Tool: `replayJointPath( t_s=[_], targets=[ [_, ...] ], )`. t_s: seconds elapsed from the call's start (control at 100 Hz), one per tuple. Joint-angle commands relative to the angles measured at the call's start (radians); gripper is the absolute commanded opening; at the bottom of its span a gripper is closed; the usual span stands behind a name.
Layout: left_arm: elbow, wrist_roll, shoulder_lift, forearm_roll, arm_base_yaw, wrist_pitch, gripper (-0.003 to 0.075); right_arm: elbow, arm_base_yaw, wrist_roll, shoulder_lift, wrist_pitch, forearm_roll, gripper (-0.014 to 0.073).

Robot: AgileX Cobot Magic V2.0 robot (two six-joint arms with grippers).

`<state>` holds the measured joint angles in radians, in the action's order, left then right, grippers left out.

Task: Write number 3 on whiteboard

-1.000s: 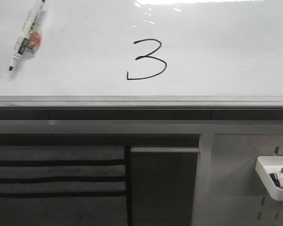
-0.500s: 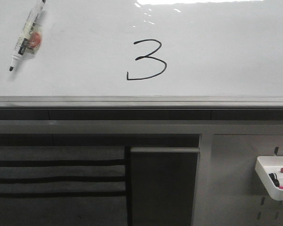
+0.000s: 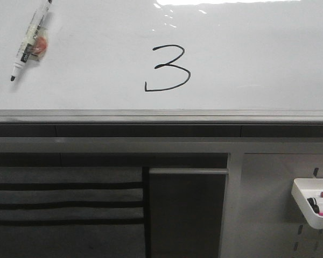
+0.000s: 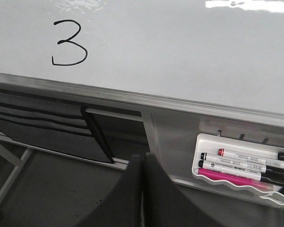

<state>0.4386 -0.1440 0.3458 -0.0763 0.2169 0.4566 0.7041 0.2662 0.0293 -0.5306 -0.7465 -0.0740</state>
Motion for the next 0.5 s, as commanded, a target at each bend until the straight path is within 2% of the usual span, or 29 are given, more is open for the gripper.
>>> replayJointPath(
  t_s=[0.0, 0.13, 0.33, 0.49],
  targets=[
    [0.023, 0.013, 0.007, 0.028, -0.002, -0.082, -0.0018, 0.025, -0.004, 0.001, -0.004, 0.06, 0.01, -0.0074],
    [-0.043, 0.013, -0.043, 0.076, -0.029, -0.166, -0.0018, 0.025, -0.004, 0.001, -0.004, 0.06, 0.01, -0.0074],
    [-0.279, 0.013, -0.207, 0.063, -0.121, -0.457, -0.0018, 0.025, -0.004, 0.001, -0.004, 0.06, 0.01, -0.0074],
    [-0.412, 0.013, -0.38, 0.031, -0.161, -0.494, -0.0018, 0.025, -0.004, 0.001, -0.004, 0.06, 0.01, -0.0074]
  ],
)
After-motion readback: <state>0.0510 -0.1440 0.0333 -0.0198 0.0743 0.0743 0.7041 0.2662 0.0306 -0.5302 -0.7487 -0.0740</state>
